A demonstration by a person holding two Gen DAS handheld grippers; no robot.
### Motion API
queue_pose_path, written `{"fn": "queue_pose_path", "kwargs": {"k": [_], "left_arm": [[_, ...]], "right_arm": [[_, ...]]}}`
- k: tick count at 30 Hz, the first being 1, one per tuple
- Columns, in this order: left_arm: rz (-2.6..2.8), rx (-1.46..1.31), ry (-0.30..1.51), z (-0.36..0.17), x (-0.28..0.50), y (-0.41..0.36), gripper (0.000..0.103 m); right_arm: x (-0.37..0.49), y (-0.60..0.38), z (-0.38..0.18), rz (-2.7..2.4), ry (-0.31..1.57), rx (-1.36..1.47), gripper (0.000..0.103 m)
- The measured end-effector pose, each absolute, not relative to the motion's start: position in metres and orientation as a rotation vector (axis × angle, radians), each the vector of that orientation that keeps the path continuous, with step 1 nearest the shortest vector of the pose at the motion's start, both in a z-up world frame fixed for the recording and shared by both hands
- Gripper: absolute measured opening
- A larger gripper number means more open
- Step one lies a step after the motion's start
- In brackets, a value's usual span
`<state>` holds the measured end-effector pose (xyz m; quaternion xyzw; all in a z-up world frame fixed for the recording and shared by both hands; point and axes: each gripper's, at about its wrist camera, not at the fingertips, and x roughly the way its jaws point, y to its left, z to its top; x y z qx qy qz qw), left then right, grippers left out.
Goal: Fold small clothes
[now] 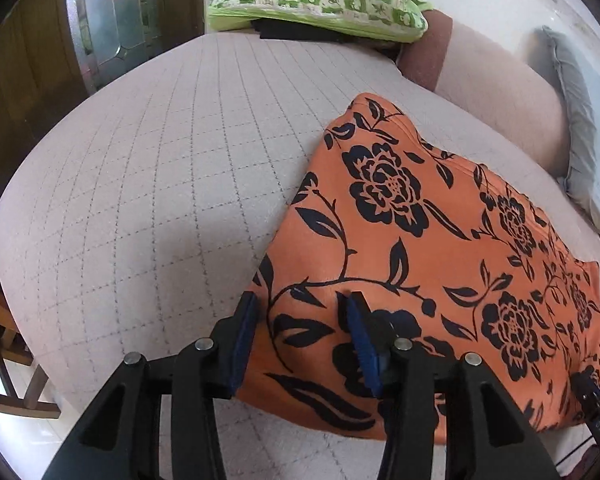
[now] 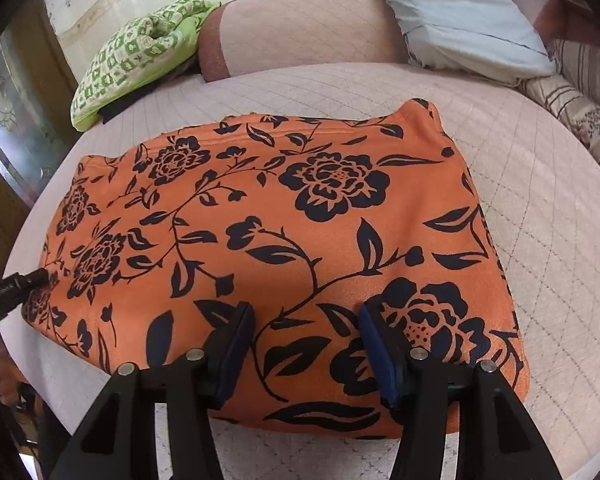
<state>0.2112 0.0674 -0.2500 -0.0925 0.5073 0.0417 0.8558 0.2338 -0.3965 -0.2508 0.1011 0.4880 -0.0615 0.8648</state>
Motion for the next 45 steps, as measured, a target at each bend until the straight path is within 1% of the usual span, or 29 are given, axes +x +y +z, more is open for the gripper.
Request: {"fn": "queue_pose_path", "kwargs": {"k": [2, 5, 7, 8, 9, 10, 12, 14, 15, 29, 37, 45], "left_arm": [[0.094, -0.221, 1.053, -0.241, 0.207, 0.073, 0.048], [0.115, -0.206, 1.013, -0.228, 0.196, 0.076, 0.055], [0.124, -0.159, 0.999, -0.225, 0.191, 0.071, 0.066], [0.123, -0.138, 0.995, -0.226, 0.19, 0.069, 0.069], [0.127, -0.105, 1.003, -0.232, 0.19, 0.065, 0.076], [0.134, -0.081, 1.029, -0.238, 0.193, 0.065, 0.081], [0.123, -0.05, 1.099, -0.258, 0.199, 0.061, 0.082], [0.124, -0.077, 1.065, -0.257, 0.196, 0.066, 0.088], [0.127, -0.079, 1.067, -0.256, 0.196, 0.068, 0.089], [0.162, -0.075, 0.981, -0.227, 0.191, 0.094, 0.089], [0.181, -0.059, 0.934, -0.212, 0.191, 0.107, 0.089], [0.211, -0.073, 0.893, -0.2, 0.189, 0.122, 0.089]], "right_arm": [[0.233, -0.398, -0.247, -0.134, 1.006, 0.232, 0.058], [0.227, -0.398, -0.232, -0.125, 0.953, 0.219, 0.058], [0.224, -0.392, -0.225, -0.117, 0.911, 0.192, 0.058], [0.223, -0.389, -0.223, -0.111, 0.898, 0.184, 0.058], [0.225, -0.387, -0.224, -0.103, 0.899, 0.182, 0.058], [0.228, -0.384, -0.228, -0.098, 0.923, 0.181, 0.058], [0.236, -0.382, -0.246, -0.113, 1.023, 0.172, 0.058], [0.238, -0.377, -0.249, -0.129, 1.026, 0.137, 0.059], [0.237, -0.374, -0.248, -0.131, 1.025, 0.121, 0.059], [0.245, -0.37, -0.249, -0.154, 1.03, 0.123, 0.063], [0.24, -0.348, -0.218, -0.086, 0.853, 0.101, 0.063], [0.247, -0.309, -0.226, -0.004, 0.91, 0.022, 0.063]]}}
